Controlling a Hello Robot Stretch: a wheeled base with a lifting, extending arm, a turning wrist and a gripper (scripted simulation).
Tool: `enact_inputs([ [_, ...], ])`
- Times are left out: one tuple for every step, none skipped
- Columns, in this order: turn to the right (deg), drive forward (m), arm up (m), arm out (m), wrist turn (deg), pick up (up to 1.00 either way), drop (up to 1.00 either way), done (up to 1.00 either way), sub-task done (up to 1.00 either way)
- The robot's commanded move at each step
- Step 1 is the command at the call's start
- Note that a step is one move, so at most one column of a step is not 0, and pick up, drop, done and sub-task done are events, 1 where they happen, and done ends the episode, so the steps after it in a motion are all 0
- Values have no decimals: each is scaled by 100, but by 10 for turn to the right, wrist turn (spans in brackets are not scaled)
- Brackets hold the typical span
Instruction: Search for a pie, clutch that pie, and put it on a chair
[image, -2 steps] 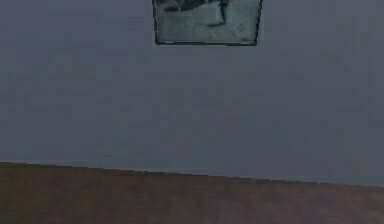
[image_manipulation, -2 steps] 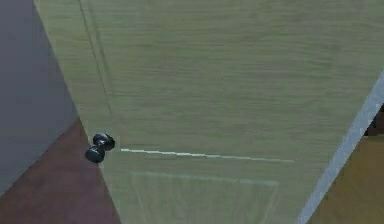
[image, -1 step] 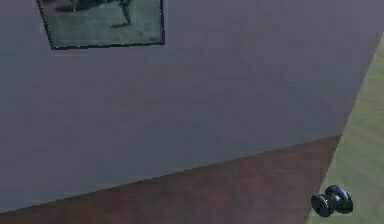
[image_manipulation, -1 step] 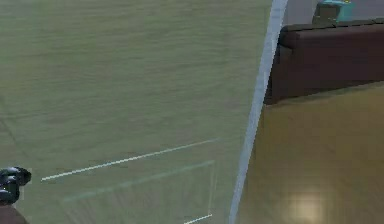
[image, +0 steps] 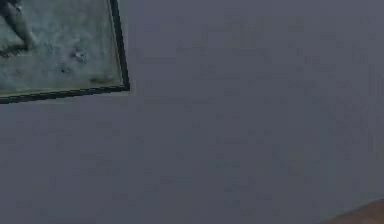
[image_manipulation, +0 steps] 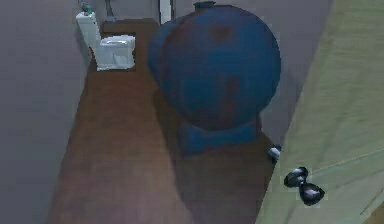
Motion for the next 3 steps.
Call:
enact_inputs([
  [450,0,0,0,0,0,0,0,0],
  [240,0,0,0,0,0,0,0,0],
  [0,75,0,0,0,0,0,0,0],
])
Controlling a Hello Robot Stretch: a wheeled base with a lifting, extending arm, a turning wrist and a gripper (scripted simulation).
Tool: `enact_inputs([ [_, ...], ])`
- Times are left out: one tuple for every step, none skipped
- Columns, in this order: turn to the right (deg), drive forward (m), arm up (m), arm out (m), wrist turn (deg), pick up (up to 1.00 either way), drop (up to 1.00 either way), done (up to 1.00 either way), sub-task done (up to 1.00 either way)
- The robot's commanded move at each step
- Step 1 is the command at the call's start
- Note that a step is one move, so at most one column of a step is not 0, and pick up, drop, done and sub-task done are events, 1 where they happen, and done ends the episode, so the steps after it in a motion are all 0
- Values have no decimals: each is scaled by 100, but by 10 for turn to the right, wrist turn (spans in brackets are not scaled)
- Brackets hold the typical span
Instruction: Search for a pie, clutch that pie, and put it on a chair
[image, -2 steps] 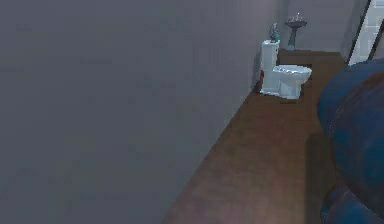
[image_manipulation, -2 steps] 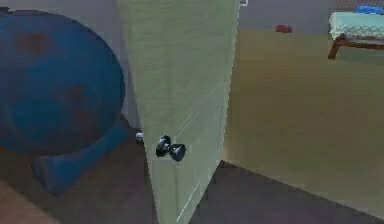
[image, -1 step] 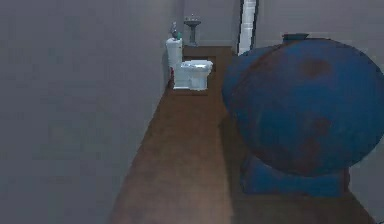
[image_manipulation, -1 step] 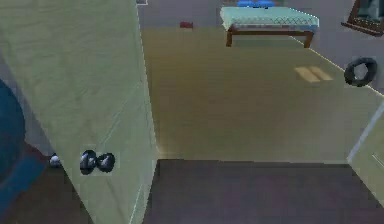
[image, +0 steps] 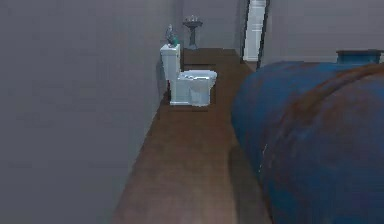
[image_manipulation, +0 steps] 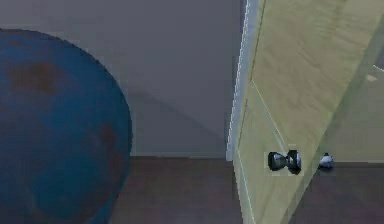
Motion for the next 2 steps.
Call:
enact_inputs([
  [-450,0,0,0,0,0,0,0,0],
  [-60,0,0,0,0,0,0,0,0],
])
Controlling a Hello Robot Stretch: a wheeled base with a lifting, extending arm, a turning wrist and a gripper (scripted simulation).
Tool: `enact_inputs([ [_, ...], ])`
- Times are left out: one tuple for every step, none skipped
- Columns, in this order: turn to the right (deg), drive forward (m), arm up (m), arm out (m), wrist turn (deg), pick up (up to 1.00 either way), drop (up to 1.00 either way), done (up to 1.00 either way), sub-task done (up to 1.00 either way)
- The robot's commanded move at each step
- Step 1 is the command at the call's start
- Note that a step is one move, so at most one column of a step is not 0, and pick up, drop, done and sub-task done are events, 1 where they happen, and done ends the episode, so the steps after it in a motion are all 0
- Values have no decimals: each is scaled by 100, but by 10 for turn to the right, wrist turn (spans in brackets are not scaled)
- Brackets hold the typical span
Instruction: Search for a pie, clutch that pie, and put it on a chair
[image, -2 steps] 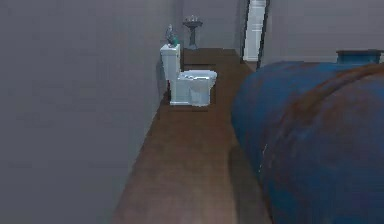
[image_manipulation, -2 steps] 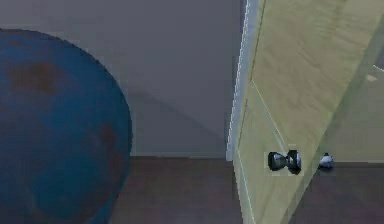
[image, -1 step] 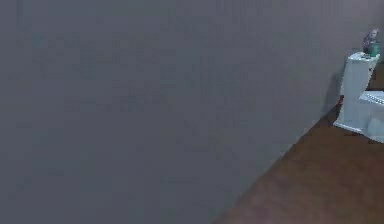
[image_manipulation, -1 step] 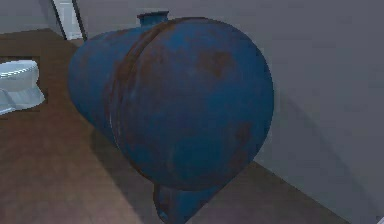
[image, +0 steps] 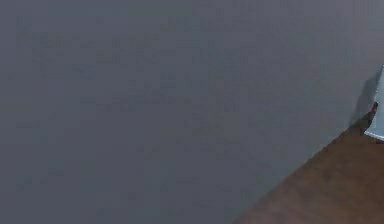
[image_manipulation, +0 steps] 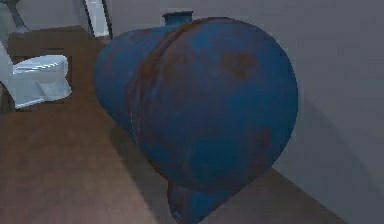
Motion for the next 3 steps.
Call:
enact_inputs([
  [0,30,0,0,0,0,0,0,0],
  [450,0,0,0,0,0,0,0,0],
  [120,0,0,0,0,0,0,0,0],
])
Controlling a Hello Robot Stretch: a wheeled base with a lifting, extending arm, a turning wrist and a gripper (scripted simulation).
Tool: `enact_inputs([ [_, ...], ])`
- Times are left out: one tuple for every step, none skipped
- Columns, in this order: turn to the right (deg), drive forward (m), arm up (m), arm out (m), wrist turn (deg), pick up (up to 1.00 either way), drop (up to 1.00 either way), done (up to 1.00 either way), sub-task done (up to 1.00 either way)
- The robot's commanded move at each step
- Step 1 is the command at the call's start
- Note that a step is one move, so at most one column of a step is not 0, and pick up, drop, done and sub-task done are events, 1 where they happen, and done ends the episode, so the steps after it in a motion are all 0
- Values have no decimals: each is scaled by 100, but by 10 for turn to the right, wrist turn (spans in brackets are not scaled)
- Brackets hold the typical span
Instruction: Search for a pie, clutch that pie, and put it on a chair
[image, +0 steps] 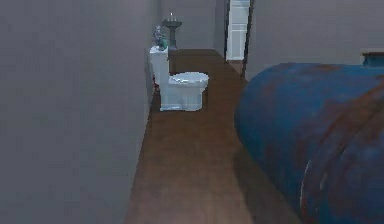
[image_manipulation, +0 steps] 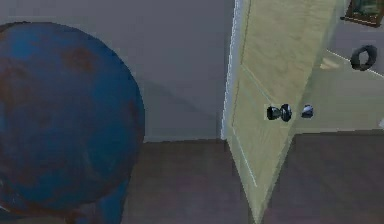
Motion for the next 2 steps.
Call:
enact_inputs([
  [0,100,0,0,0,0,0,0,0],
  [30,0,0,0,0,0,0,0,0],
])
